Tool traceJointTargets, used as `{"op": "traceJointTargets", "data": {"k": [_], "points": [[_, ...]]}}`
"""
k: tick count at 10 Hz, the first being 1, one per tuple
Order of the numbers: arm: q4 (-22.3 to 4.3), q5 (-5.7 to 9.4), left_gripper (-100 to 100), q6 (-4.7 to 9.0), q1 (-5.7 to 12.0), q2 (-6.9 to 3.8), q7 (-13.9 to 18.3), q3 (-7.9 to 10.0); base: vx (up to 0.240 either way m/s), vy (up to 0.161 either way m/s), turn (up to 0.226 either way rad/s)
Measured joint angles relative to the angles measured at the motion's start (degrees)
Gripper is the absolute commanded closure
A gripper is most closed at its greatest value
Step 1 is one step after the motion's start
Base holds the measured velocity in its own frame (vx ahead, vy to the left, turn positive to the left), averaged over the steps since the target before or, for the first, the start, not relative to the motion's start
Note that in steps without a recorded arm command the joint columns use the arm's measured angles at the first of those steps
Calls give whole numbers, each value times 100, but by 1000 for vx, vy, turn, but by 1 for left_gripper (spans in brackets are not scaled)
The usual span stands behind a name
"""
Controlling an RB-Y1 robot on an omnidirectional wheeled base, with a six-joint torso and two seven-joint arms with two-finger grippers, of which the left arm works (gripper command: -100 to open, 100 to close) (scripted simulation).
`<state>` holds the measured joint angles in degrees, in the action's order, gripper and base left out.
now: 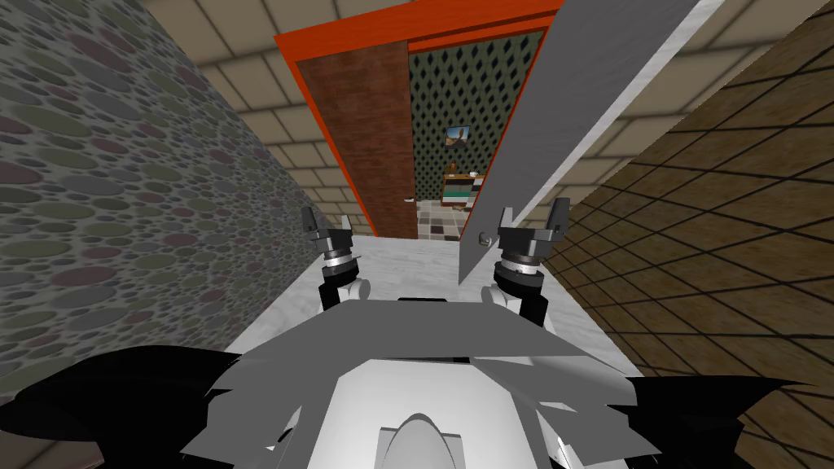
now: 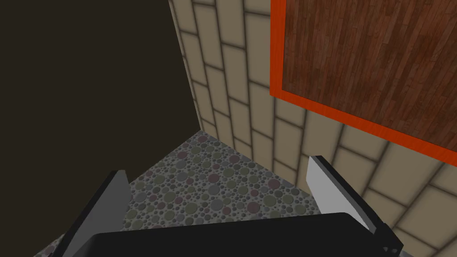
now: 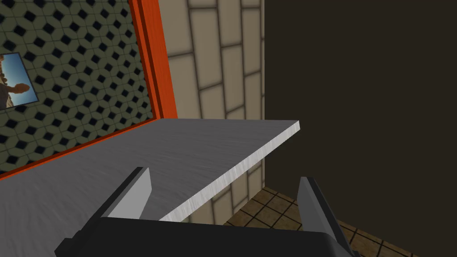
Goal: Pull the door open
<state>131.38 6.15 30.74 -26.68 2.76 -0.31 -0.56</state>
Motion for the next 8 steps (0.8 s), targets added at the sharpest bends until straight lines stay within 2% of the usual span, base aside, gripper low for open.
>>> {"op": "traceJointTargets", "data": {"k": [3, 7, 8], "points": [[-352, -5, -100, 72, 61, -169, 32, 15, 164, -15, -47], [-798, -3, -100, 114, 221, -326, 71, 65, 121, 9, -41], [-939, -8, -100, 161, 241, -358, 77, 63, 151, -7, -53]]}}
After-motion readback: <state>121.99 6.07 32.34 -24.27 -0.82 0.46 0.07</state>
